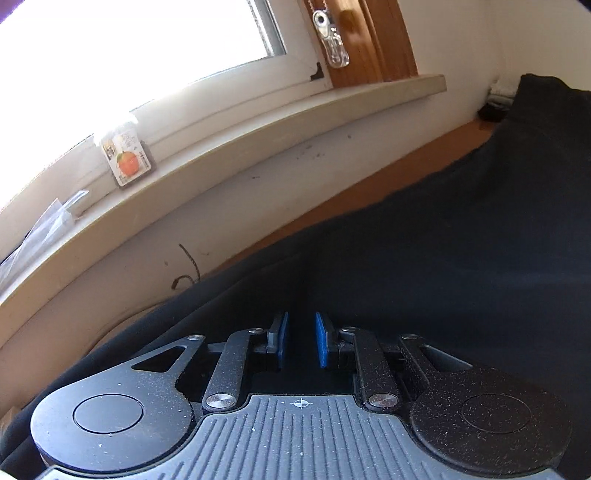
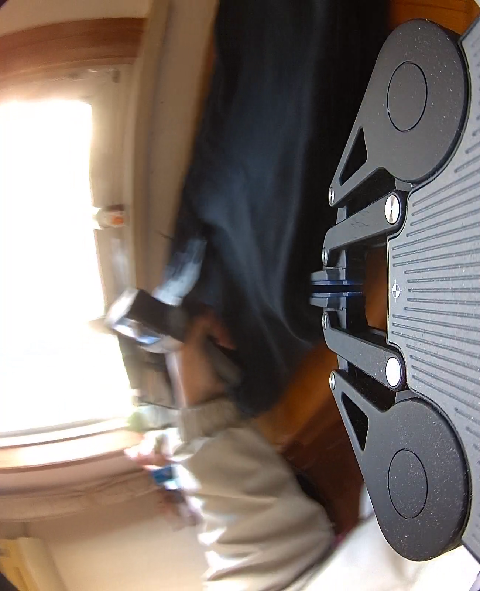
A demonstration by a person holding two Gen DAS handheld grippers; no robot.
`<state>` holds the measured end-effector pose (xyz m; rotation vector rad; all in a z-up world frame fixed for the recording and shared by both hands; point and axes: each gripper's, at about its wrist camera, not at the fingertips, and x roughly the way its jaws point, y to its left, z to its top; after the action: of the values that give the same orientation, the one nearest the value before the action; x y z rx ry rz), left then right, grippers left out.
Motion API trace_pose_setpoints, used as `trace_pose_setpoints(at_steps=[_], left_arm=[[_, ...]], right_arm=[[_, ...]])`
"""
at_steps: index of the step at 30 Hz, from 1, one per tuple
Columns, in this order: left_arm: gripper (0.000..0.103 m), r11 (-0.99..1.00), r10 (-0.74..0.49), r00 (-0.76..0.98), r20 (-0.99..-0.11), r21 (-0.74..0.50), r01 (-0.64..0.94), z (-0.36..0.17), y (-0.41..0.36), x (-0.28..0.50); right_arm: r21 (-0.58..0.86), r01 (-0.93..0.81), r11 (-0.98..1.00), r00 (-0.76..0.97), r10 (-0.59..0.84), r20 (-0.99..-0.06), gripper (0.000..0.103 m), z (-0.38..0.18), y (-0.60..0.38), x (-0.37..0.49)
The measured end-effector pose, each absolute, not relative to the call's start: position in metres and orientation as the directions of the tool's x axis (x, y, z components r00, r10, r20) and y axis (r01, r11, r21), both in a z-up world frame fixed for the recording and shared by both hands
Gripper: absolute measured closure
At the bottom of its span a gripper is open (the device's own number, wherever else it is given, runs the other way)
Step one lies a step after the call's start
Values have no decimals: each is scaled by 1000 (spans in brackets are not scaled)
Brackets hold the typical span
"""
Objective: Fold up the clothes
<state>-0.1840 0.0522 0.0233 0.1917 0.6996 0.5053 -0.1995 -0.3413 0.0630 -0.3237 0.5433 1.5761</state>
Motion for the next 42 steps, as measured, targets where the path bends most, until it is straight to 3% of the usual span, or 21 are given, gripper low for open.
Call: trace_pose_setpoints(at_steps=[7, 11, 12, 15, 17, 22, 23, 27, 32, 34, 35, 42], left_arm=[[85, 848, 524, 656, -544, 406, -340, 18, 57, -184], [84, 824, 554, 636, -537, 465, -324, 20, 53, -183], [80, 823, 555, 631, -542, 468, -322, 23, 52, -186], [54, 818, 568, 626, -534, 451, -357, 40, 57, -211], [45, 809, 578, 634, -514, 463, -361, 51, 64, -228], [39, 821, 550, 657, -515, 476, -314, 64, 90, -231], [39, 831, 535, 659, -529, 470, -298, 64, 95, -226], [62, 849, 499, 649, -574, 473, -235, 55, 96, -215], [67, 852, 495, 648, -579, 471, -229, 47, 98, -218], [93, 859, 491, 646, -585, 449, -246, 49, 101, -219], [94, 865, 484, 647, -589, 434, -251, 52, 103, -220], [96, 839, 536, 657, -530, 422, -344, 88, 113, -223]], right_arm=[[197, -980, 5, -93, 869, -485, 99, 49, -340, -203], [143, -990, 19, -54, 870, -490, 98, 47, -339, -213], [137, -990, 24, -46, 873, -486, 98, 45, -340, -212], [131, -991, 38, -29, 879, -476, 98, 40, -342, -211], [139, -989, 43, -27, 883, -468, 98, 37, -342, -211], [167, -985, 32, -47, 892, -449, 92, 34, -339, -207], [168, -985, 30, -49, 892, -450, 92, 34, -338, -206], [163, -986, 32, -46, 890, -454, 92, 34, -336, -207], [163, -986, 23, -56, 884, -465, 86, 34, -331, -207], [160, -987, 24, -54, 882, -468, 89, 34, -328, -206], [159, -987, 26, -52, 883, -467, 97, 34, -327, -206], [210, -978, 3, -96, 883, -460, 98, 48, -345, -207]])
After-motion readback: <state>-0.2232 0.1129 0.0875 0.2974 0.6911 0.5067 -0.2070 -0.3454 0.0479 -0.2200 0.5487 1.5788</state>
